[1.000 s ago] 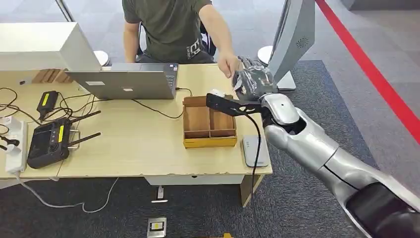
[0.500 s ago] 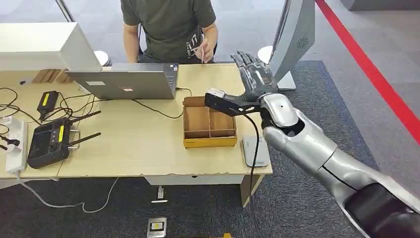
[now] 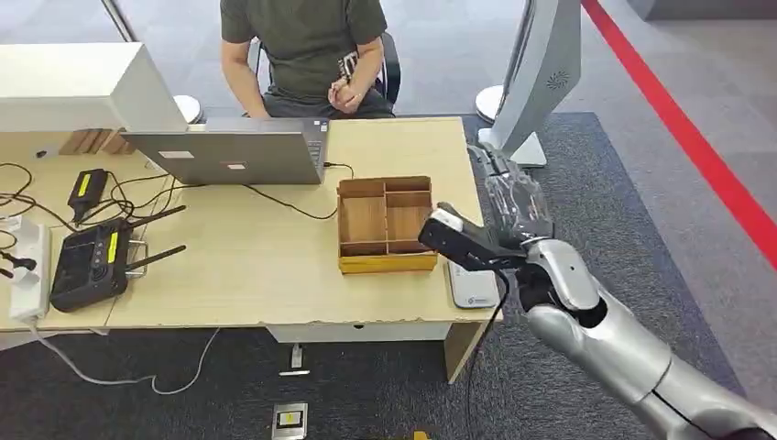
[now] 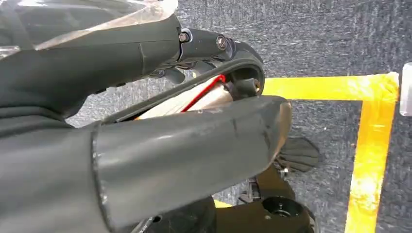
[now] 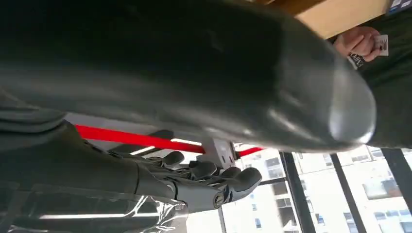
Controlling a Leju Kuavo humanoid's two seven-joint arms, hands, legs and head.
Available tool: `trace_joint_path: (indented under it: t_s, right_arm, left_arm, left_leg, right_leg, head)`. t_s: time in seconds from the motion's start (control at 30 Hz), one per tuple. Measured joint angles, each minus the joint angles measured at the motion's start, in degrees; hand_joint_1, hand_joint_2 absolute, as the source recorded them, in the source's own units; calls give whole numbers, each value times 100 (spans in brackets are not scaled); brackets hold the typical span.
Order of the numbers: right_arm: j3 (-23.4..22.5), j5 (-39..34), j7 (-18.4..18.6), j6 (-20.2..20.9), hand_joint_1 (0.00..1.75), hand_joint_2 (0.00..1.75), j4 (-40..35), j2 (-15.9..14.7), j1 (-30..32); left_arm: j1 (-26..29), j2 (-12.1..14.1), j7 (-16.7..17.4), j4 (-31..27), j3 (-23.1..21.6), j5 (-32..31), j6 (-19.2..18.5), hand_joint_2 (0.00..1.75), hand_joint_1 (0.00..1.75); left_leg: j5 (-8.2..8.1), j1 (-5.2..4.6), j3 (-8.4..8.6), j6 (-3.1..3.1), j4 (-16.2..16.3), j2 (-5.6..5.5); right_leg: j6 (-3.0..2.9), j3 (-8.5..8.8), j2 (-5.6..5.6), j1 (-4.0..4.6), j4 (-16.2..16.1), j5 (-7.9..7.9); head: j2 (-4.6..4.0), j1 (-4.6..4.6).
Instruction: Pass the card to the sensor for recognition and then transmit it.
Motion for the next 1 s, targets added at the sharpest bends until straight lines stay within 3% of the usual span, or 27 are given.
trace_joint_path:
  t_s: [0.23, 0.27, 0.67, 0.83, 1.0]
  right_arm:
    - [-120, 107, -144, -221, 0, 0, -513, -22, 347]
    - [-131, 120, -144, -227, 0, 175, -564, -22, 379]
    - [-203, 247, -364, -740, 0, 175, -583, 264, 779]
    - [-251, 365, -669, -1099, 0, 175, -192, 612, 1069]
    - [-267, 413, -745, -1176, 0, 175, 112, 840, 1169]
  left_arm:
    - [-12, 2, -100, 0, 2, 66, 9, 0, 0]
    - [-12, 2, -105, 0, 0, 65, 9, 0, 0]
    - [-17, 2, -61, 0, 2, 181, 66, 0, 0]
    - [-10, 2, -22, 0, 2, 236, 105, 0, 0]
    - [-9, 2, -15, 0, 2, 243, 111, 0, 0]
  left_leg:
    - [0, 0, 1, 0, 0, 1]
    - [0, 0, 0, 0, 0, 1]
    - [0, 0, -3, 0, -3, 0]
    - [0, 1, -4, 0, -3, 0]
    - [0, 0, -3, 0, -3, 0]
  right_leg:
    - [0, 0, 1, 0, 1, 0]
    - [0, 0, 1, 0, 1, 0]
    - [-1, 0, 0, 0, 1, -2]
    - [-1, -1, 0, 1, 1, -2]
    - [-1, -1, 0, 0, 1, -2]
  head:
    - [-2, 0]
    - [-2, 0]
    - [-2, 0]
    - [-2, 0]
    - [-2, 0]
